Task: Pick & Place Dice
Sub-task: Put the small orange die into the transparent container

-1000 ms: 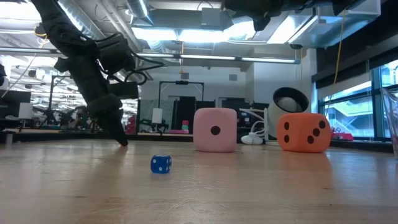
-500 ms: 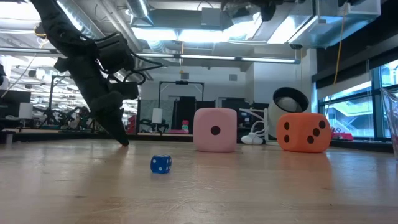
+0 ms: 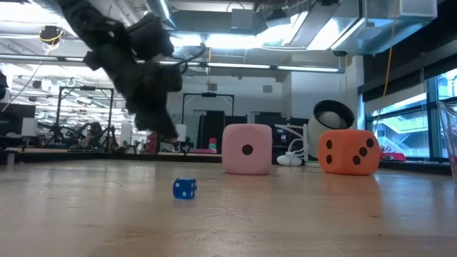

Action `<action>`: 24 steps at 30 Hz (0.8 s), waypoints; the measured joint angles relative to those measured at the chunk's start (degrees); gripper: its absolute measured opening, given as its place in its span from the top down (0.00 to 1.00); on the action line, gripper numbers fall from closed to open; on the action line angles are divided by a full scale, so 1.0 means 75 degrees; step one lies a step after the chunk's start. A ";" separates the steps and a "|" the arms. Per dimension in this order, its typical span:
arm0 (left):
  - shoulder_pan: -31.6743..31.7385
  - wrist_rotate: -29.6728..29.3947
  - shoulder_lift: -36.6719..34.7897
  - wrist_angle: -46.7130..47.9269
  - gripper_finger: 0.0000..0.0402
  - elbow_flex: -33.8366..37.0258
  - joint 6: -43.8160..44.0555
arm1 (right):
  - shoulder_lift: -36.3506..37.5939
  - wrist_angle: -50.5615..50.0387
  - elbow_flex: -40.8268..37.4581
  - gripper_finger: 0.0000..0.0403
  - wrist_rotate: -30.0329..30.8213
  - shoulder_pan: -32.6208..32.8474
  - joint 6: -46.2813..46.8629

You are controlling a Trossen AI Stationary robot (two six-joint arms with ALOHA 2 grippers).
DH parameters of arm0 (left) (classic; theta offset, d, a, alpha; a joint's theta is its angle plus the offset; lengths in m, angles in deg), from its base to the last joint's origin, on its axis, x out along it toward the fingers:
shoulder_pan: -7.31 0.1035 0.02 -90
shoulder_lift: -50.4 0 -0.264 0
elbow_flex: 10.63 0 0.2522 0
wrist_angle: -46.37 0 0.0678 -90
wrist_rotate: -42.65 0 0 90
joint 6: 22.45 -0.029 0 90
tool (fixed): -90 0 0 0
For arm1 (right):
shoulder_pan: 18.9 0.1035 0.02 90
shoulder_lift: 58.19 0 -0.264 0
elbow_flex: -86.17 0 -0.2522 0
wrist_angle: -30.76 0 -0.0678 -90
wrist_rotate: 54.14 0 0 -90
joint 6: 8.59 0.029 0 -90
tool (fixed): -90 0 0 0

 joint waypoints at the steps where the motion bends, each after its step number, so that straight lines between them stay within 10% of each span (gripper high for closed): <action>1: -0.0065 0.0076 -0.0001 -0.0001 0.93 -0.0106 0.0002 | 0.0067 -0.0003 0.0000 0.86 0.0000 0.0000 -0.0005; 10: -0.1001 0.0483 -0.0009 -0.0349 0.93 -0.0972 -0.0268 | 0.0375 0.0067 0.0000 0.86 0.0000 0.0000 0.0024; 24: -0.2215 0.0170 0.0411 -0.5602 0.93 -0.1104 -0.0915 | 0.0375 0.1778 0.0000 0.86 -0.0031 0.0000 0.0021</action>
